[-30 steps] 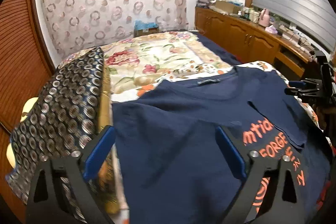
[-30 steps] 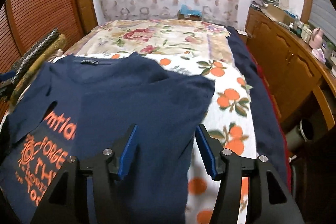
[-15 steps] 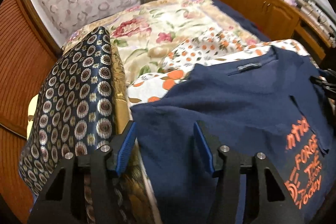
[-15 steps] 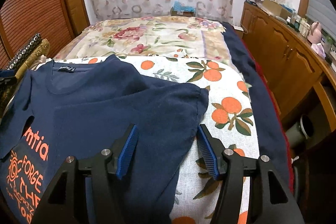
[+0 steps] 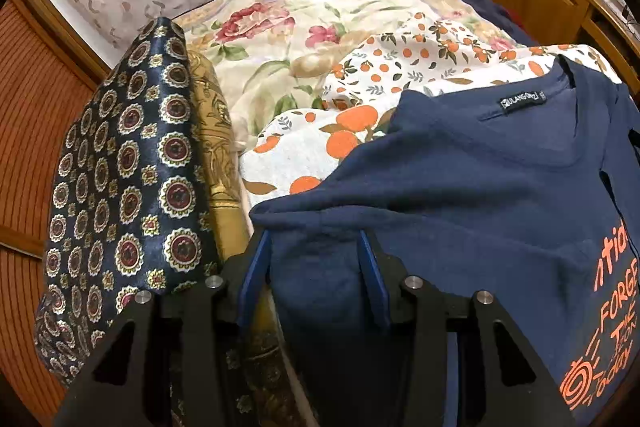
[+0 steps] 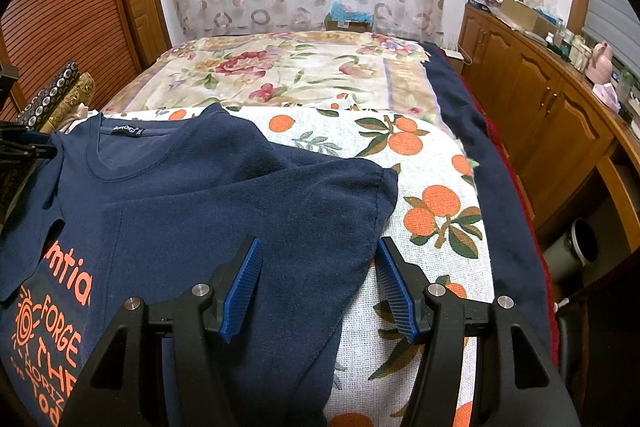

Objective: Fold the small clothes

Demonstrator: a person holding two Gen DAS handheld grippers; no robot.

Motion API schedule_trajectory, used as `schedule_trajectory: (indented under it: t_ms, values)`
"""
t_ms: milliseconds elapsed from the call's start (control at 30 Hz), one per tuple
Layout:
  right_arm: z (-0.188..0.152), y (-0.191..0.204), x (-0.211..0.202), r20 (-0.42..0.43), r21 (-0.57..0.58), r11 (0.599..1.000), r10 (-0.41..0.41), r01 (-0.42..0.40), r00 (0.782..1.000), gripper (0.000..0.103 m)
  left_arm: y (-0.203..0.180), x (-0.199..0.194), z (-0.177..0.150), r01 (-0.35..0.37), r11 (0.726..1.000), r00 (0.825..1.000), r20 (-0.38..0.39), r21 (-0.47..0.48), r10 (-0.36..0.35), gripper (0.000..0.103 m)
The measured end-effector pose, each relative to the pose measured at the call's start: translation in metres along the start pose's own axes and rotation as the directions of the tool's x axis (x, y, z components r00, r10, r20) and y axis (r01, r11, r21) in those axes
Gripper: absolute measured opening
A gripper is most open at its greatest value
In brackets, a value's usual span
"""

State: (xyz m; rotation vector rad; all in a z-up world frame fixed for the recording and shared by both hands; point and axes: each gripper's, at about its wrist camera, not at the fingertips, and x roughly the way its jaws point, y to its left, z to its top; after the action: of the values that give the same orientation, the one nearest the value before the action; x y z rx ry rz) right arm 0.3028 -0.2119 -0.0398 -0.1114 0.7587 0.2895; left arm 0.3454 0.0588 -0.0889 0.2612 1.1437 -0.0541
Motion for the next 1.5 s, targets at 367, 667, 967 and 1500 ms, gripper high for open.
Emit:
schedule_trajectory:
  t_ms: [367,667,967,1500]
  values:
    - [0.0,0.0,0.0,0.0,-0.002,1.0,-0.001,0.001,1.0,0.061,0.014,-0.026,-0.005,0.035,0.999,0.994,0.101,-0.039,-0.03,0.005]
    - [0.0,-0.008,0.002,0.006,0.018,0.999,0.028,-0.029,1.0,0.061,0.025,-0.075,-0.013,0.036,0.998,0.972,0.235,-0.056,-0.022,0.005]
    - [0.011,-0.032,0.003,-0.005,0.041,0.999,0.015,-0.015,1.0,0.061,0.016,-0.082,-0.023,0.105,0.993,0.955,0.284,-0.06,-0.083,0.005]
    - [0.018,-0.022,0.01,0.015,-0.022,0.994,0.109,-0.109,0.994,0.007,0.005,-0.113,-0.059,0.19,0.978,0.913,0.382,-0.087,-0.144,0.004]
